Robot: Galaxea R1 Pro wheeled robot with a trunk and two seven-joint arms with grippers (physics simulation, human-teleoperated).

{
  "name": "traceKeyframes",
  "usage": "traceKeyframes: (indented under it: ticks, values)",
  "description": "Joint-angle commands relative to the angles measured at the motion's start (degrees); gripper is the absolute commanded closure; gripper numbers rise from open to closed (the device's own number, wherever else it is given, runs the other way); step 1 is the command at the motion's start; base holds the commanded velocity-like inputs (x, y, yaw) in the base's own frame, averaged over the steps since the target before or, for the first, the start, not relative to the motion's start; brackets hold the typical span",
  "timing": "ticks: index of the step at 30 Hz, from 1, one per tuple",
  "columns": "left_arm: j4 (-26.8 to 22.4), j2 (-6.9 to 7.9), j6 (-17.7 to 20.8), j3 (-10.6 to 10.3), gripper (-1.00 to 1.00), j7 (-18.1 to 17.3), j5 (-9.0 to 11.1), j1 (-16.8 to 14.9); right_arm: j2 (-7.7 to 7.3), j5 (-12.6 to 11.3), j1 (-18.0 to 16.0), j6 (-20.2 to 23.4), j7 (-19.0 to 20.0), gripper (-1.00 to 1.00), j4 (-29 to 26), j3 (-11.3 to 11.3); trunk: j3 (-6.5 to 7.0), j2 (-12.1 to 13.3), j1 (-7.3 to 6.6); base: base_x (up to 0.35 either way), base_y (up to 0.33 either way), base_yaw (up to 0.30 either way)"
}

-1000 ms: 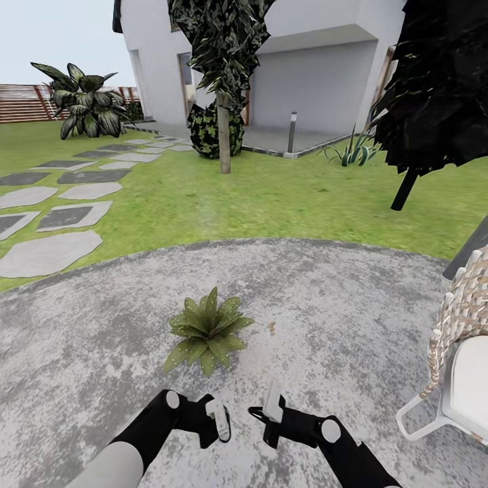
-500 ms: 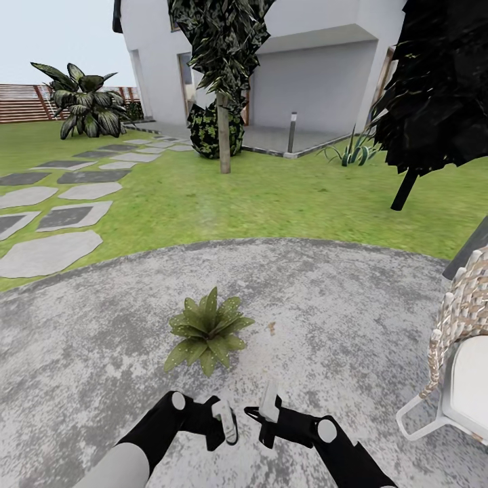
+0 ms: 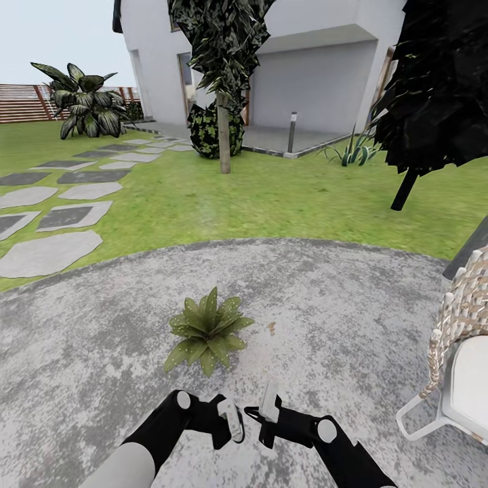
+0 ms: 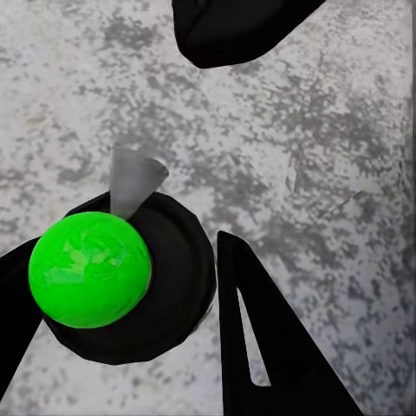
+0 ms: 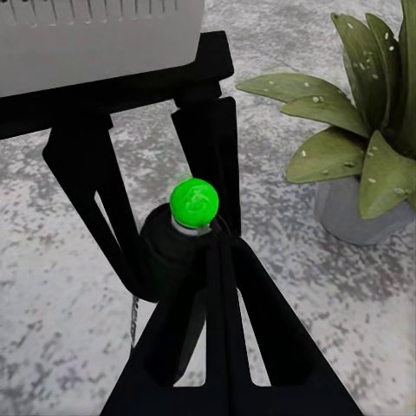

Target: Pick up the pesticide atomizer in the garden and spray insectifuge to fully cover both potted plants in the garden.

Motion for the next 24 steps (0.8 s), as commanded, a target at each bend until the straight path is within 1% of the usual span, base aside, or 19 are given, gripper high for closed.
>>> traceKeyframes:
  ticks: [1, 9, 12, 14, 24]
  values:
    - [-0.1, -0.06, -0.6, 0.1, 1.0, -0.1, -0.6, 0.0, 0.02, 0.5, 0.0, -0.3, 0.0, 1.0, -0.1, -0.1, -0.05, 0.0, -0.01, 0.0, 0.0, 0.0]
    - [-0.1, -0.09, -0.9, 0.1, 1.0, -0.2, -0.3, 0.0, 0.02, 0.5, 0.0, -0.3, 0.0, 1.0, 0.0, -0.1, -0.05, 0.0, -0.01, 0.0, 0.0, 0.0]
    - [0.4, -0.03, -4.0, 0.1, 1.0, -0.3, -0.3, 0.0, 0.02, 0.5, 0.0, -0.3, 0.0, 1.0, 0.0, -0.1, -0.05, 0.0, -0.01, 0.0, 0.0, 0.0]
    - [0.6, -0.01, -4.7, 0.1, 1.0, -0.3, -0.2, 0.0, 0.02, 0.5, 0.0, -0.3, 0.0, 1.0, 0.0, -0.1, -0.05, 0.0, -0.01, 0.0, 0.0, 0.0]
    - [0.7, 0.0, -5.2, 0.1, 1.0, -0.4, 0.0, 0.0, 0.02, 0.6, 0.0, -0.3, 0.0, 1.0, 0.0, -0.2, -0.05, 0.0, -0.01, 0.0, 0.0, 0.0]
